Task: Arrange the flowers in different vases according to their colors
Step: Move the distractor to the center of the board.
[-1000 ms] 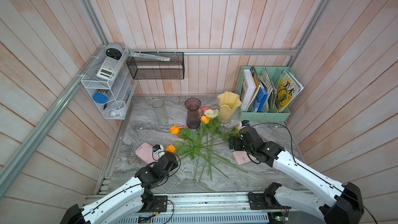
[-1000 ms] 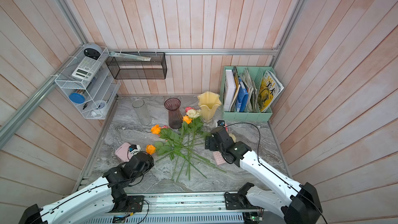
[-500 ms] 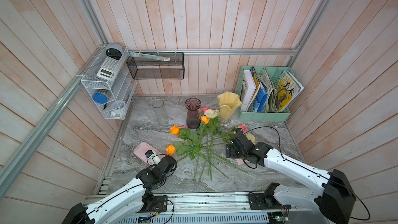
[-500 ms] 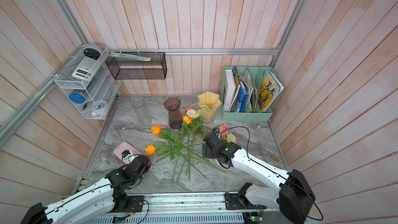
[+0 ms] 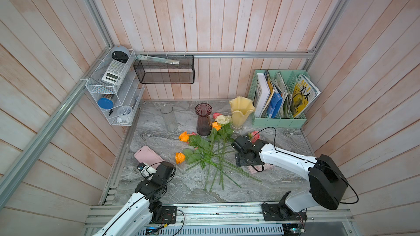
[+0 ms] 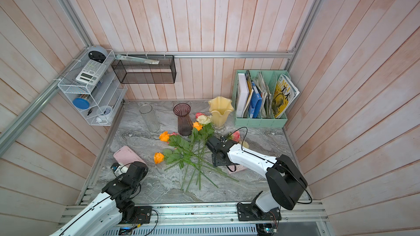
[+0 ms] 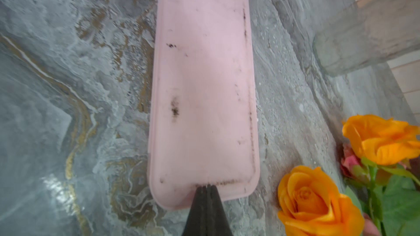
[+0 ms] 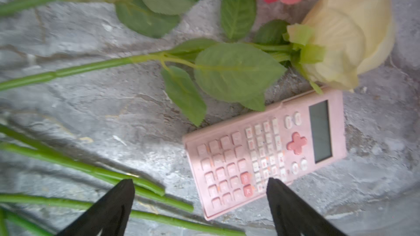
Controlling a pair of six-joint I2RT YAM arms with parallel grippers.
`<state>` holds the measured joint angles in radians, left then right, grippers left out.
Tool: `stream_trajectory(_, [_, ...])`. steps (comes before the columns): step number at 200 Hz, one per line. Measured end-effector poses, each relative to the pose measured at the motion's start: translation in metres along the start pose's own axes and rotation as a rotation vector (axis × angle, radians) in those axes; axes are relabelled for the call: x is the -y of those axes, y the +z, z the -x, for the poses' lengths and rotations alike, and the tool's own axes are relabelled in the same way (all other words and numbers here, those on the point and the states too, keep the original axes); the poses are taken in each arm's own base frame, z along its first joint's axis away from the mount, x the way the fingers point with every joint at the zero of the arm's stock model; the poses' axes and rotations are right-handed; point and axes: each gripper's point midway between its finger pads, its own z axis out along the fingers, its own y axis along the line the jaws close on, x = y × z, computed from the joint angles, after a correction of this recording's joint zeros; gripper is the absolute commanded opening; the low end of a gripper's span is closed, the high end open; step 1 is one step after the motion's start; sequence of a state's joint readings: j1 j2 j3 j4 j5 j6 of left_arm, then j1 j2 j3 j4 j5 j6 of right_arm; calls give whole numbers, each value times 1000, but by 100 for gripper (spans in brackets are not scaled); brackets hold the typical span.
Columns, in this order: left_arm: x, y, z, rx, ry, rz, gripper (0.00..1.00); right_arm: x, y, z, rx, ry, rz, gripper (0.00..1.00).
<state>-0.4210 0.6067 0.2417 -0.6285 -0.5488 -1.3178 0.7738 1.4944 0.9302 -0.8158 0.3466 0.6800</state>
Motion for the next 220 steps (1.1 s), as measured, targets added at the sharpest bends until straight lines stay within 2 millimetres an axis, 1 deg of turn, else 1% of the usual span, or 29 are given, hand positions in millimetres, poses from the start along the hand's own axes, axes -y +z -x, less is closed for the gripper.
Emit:
stream_trajectory(7, [-5,1,5,15,-13,20,1,3,-1,-1,-1,0,-11,97])
stream_trajectory(15, [-9,1,9,25,-21,38,3,5,-2,-1,4,1,-12,95])
stream_trajectory(21, [-11,1,11,30,-20,46,6,5,-5,0,12,2,-4,91])
stream_trajectory(28, [-11,1,13,31,-16,46,7,3,-8,0,23,6,19,83])
stream_trajectory(37, [-8,1,12,19,-6,31,9,-2,-12,0,35,9,61,65])
stream_trajectory(45, [-4,0,10,5,3,11,12,-7,-16,-1,43,7,102,46])
stream_trajectory(52, [0,-1,8,-8,7,-11,14,-14,-18,-2,47,12,140,25])
stream_trajectory(53, [1,-2,8,-10,7,-16,14,-15,-18,-2,48,12,147,24])
stream_trajectory(57, [4,-3,7,-18,7,-30,14,-19,-18,-3,47,15,165,12])
stream_trajectory(61, [6,-4,7,-21,7,-43,14,-23,-18,-4,44,13,185,5])
stream_trajectory(65, [9,-5,6,-28,12,-58,14,-27,-18,-5,42,13,203,0])
stream_trajectory(80, [19,-12,5,-40,18,-122,13,-40,-16,-10,25,13,252,0])
stream_trajectory(101, [31,-23,7,-45,26,-196,11,-50,-10,-16,-7,22,282,0])
stream_trajectory(124, [33,-28,8,-44,24,-227,11,-55,4,-22,-50,28,263,0])
stream_trajectory(143, [35,-30,7,-52,21,-243,11,-53,16,-28,-87,34,229,0])
stream_trajectory(157, [36,-31,6,-59,25,-251,11,-48,26,-28,-108,51,196,0])
stream_trajectory(177, [36,-31,5,-60,35,-251,11,-41,30,-19,-110,107,188,0])
stream_trajectory(189, [36,-31,5,-59,41,-253,11,-33,35,-12,-105,160,180,0])
stream_trajectory(195, [36,-31,5,-59,43,-254,11,-25,39,-9,-99,194,165,0])
stream_trajectory(203, [36,-31,5,-59,46,-255,11,-12,45,-11,-114,237,142,0])
stream_trajectory(220, [36,-31,5,-59,56,-256,11,15,50,-12,-113,323,120,0])
